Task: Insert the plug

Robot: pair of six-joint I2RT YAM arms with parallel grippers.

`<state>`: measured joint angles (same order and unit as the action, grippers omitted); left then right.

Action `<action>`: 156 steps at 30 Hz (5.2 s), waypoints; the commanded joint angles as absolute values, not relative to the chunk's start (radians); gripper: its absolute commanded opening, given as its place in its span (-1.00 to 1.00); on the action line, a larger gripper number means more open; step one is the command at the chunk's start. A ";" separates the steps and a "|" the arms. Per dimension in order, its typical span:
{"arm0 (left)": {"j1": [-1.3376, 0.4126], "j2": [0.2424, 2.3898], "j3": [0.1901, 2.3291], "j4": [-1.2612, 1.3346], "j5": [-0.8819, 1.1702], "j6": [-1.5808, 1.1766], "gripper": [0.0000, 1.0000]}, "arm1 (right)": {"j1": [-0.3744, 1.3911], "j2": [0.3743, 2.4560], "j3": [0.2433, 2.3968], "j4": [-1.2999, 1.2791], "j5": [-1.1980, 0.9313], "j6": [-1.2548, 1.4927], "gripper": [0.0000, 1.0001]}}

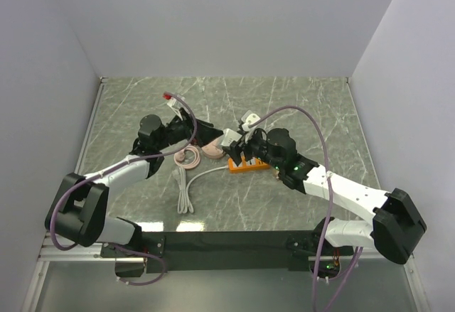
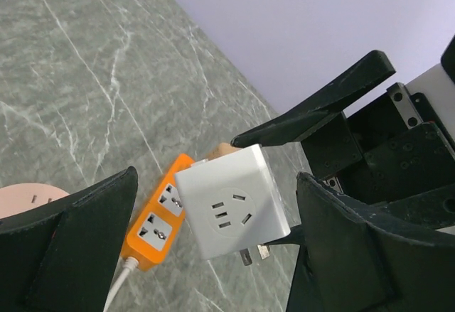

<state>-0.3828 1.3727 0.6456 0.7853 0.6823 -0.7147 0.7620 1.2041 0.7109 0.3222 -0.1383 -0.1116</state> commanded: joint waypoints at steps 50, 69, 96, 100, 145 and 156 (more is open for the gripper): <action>-0.431 1.522 0.747 0.897 0.746 -0.709 -0.99 | 0.793 1.138 0.706 0.391 -0.017 -0.158 0.81; -0.396 1.456 0.626 1.104 0.625 -0.655 -0.99 | 0.602 1.049 0.753 0.338 -0.153 0.159 0.91; -0.463 1.422 0.525 1.212 0.571 -0.344 -0.99 | 0.322 1.640 0.927 0.719 -0.953 1.043 0.84; -0.474 1.427 0.534 1.186 0.568 -0.324 -0.99 | 0.331 1.678 0.931 0.744 -0.979 1.060 0.84; -0.529 1.384 0.512 1.187 0.543 -0.250 -0.99 | 0.449 1.761 1.005 0.715 -1.065 0.976 0.65; -0.532 1.503 0.486 1.261 0.554 -0.281 -0.99 | 0.425 1.740 1.031 0.644 -1.037 0.920 0.00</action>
<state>-0.5152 1.4456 0.4889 1.1805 0.5278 -0.2527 0.4019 1.7645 0.9707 0.6357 -0.9905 0.9558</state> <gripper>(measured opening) 0.657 0.507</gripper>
